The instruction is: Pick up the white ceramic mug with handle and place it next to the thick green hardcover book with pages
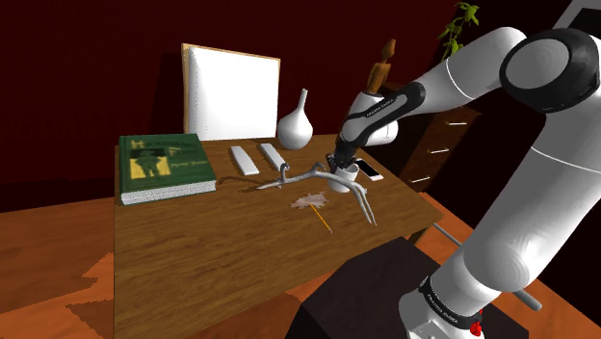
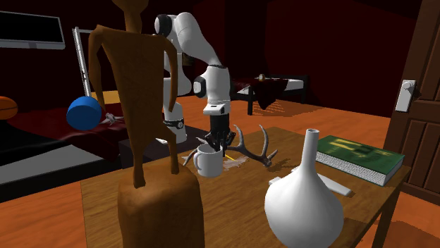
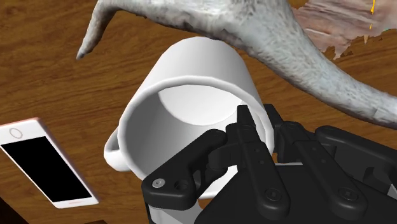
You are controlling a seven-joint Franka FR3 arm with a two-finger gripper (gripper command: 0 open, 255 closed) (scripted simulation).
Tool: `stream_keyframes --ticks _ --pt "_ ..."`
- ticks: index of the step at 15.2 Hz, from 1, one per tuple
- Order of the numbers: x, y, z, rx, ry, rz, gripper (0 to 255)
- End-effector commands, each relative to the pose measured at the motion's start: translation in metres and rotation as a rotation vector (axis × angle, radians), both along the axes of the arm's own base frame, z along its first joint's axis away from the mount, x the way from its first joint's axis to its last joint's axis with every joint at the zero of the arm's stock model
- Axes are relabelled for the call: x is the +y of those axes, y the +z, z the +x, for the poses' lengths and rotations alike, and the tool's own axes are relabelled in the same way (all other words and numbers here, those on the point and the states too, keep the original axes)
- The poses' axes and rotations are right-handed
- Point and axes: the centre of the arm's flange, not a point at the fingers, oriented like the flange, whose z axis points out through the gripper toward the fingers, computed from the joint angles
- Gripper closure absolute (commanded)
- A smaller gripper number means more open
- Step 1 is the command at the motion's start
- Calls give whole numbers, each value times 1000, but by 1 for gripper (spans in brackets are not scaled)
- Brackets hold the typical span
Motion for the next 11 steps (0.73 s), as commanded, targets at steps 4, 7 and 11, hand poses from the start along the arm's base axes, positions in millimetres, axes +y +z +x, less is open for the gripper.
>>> stream_keyframes --ticks 4,7,11 --pt "0 26 1 0 0 0 255" --pt "0 42 1 0 0 0 255" --pt "0 63 1 0 0 0 255"
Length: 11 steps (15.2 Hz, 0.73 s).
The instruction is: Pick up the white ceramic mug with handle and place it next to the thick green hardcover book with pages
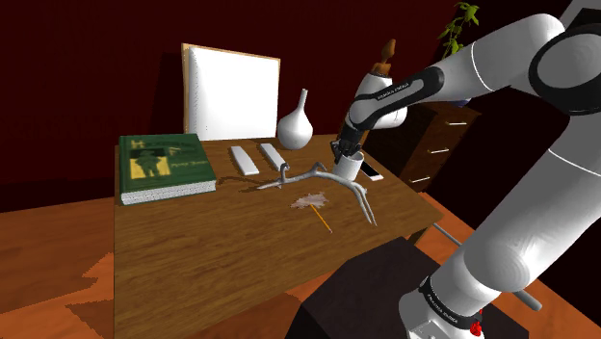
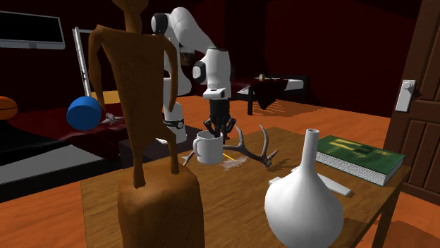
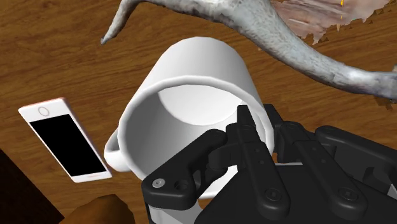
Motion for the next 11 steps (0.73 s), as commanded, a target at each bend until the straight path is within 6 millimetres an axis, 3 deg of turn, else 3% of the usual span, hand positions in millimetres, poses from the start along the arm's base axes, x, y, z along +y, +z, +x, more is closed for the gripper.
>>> stream_keyframes --ticks 1,11 --pt "1 11 0 0 0 0 255" --pt "1 64 0 0 0 0 255"
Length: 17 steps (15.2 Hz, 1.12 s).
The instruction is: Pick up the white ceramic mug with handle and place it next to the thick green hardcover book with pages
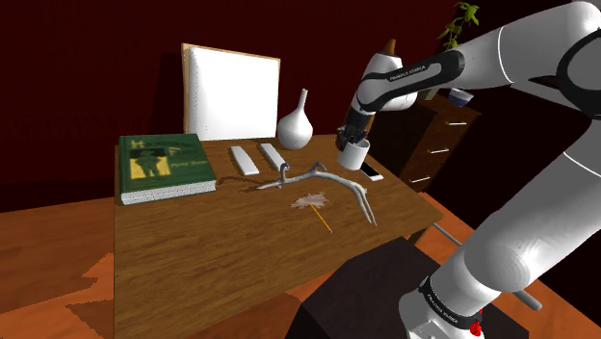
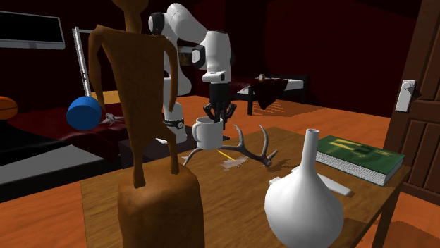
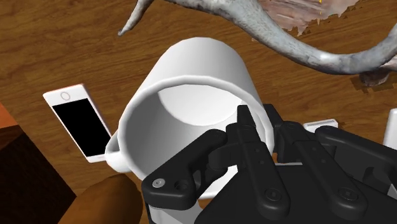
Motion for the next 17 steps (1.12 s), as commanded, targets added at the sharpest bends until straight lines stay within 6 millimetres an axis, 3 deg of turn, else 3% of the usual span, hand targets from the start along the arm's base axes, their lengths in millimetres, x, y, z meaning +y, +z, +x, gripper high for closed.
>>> stream_keyframes --ticks 1,5,17 --pt "1 11 1 0 0 0 255" --pt "1 31 1 0 0 0 255" --pt "149 31 56 0 0 0 255"
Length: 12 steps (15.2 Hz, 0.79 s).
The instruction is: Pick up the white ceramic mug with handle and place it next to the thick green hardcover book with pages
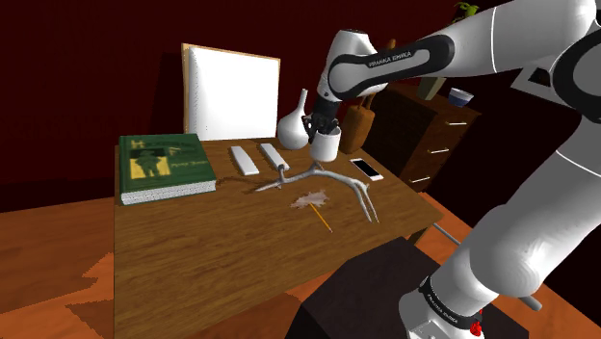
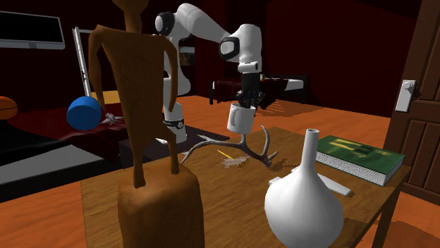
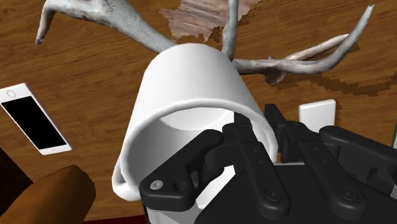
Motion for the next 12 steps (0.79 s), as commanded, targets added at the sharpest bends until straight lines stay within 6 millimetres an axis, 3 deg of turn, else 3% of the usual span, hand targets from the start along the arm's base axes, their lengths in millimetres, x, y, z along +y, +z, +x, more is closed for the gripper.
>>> stream_keyframes --ticks 1,12 --pt "28 -1 8 7 1 2 255" --pt "164 -1 59 7 1 2 255"
